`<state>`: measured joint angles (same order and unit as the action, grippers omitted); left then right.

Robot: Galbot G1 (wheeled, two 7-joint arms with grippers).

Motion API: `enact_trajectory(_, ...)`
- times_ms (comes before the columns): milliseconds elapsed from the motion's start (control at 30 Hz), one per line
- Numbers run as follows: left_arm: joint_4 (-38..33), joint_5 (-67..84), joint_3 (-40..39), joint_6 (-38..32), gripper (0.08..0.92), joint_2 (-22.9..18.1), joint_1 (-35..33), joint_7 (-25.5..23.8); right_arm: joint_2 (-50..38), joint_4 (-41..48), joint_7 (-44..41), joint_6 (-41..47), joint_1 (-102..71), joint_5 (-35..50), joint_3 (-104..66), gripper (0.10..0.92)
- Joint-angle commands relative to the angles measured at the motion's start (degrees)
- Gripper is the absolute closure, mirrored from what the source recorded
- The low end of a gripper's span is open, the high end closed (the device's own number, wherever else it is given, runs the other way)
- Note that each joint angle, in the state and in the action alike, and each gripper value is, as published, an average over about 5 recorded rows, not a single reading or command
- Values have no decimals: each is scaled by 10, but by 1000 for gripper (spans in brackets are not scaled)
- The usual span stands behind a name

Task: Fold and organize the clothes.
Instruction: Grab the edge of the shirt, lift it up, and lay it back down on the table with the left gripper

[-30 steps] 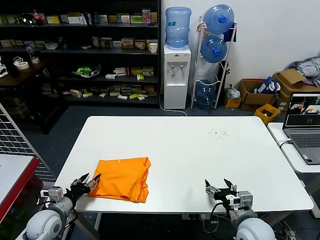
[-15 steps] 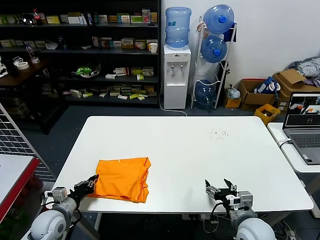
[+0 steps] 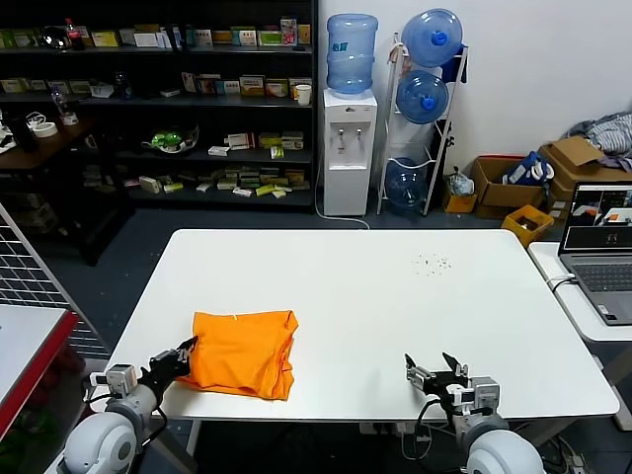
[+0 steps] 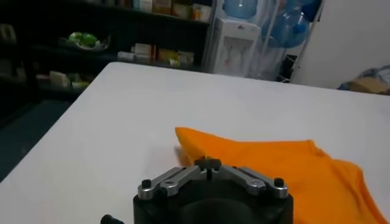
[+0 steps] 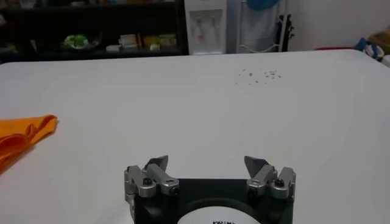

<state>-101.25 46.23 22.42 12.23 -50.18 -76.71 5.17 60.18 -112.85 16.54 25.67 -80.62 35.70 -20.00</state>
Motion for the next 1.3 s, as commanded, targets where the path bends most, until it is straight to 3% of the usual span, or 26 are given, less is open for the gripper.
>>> enact_trajectory(33, -147, -27, 48, 67, 908, 4, -30, 86, -1, -2, -1, -1, 2, 1, 0, 203)
enact_trajectory(567, -169, -7, 196, 80, 908, 117, -130, 119, -5, 0, -6, -7, 19, 6, 13, 203)
enact_trajectory(1000, -68, -6, 245, 55, 908, 170, -128, 103, -7, 3, -5, -7, 29, 10, 19, 203)
enact_trajectory(1167, -114, 36, 201, 64, 908, 151, -120, 134, 0, 4, -3, -7, 28, 7, 18, 203)
enact_trajectory(1300, -214, 175, 71, 101, 908, 91, -43, 223, 7, -2, 0, -5, 18, 1, 10, 203)
